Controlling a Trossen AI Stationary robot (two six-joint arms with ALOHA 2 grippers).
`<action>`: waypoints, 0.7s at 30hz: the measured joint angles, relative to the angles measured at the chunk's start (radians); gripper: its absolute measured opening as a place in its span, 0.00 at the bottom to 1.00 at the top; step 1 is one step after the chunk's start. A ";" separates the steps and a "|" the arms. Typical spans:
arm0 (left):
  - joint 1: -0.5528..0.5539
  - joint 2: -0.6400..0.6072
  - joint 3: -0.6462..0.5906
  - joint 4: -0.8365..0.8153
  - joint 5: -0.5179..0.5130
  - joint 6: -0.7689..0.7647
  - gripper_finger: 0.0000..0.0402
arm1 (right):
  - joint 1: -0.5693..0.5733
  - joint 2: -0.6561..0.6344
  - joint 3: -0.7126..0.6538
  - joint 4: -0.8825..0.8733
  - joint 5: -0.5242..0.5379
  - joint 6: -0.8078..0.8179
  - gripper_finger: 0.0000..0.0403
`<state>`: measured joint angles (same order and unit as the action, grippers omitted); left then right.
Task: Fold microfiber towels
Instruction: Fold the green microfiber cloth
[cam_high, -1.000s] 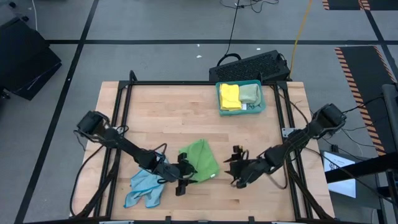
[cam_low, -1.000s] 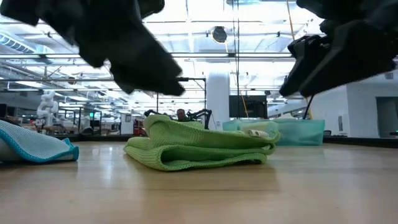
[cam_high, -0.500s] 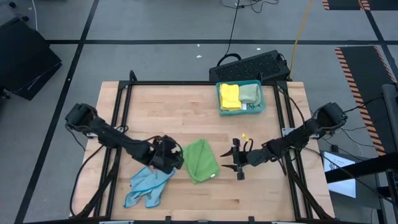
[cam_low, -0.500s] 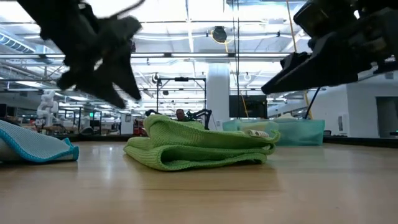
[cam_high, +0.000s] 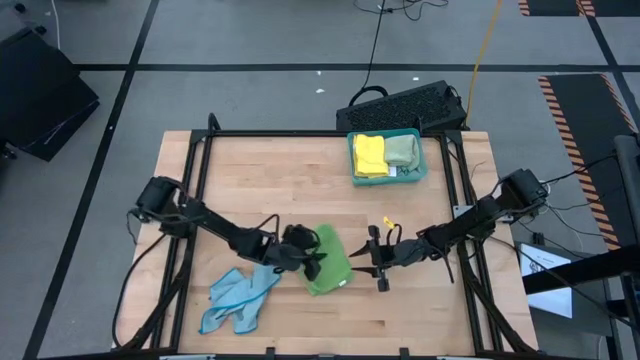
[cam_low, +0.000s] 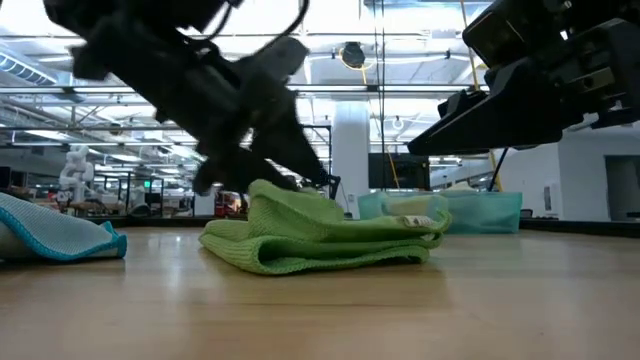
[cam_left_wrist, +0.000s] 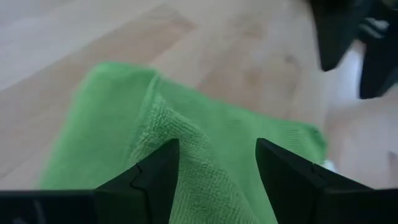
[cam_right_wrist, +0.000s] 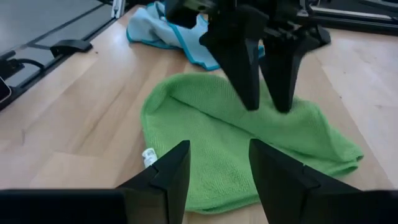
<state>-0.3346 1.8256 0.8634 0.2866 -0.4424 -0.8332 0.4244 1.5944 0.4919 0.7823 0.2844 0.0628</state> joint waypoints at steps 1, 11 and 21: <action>0.006 0.010 0.000 0.048 0.027 0.033 0.53 | 0.000 0.000 0.000 0.002 0.000 0.000 0.38; -0.023 -0.148 0.002 0.024 -0.018 0.267 0.53 | 0.000 0.000 0.000 -0.006 0.000 0.003 0.38; 0.058 -0.097 -0.001 -0.458 -0.208 -0.106 0.53 | -0.002 0.000 0.000 0.000 0.000 -0.035 0.38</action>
<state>-0.2762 1.7289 0.8625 -0.1716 -0.6504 -0.9393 0.4219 1.5940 0.4919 0.7818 0.2848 0.0281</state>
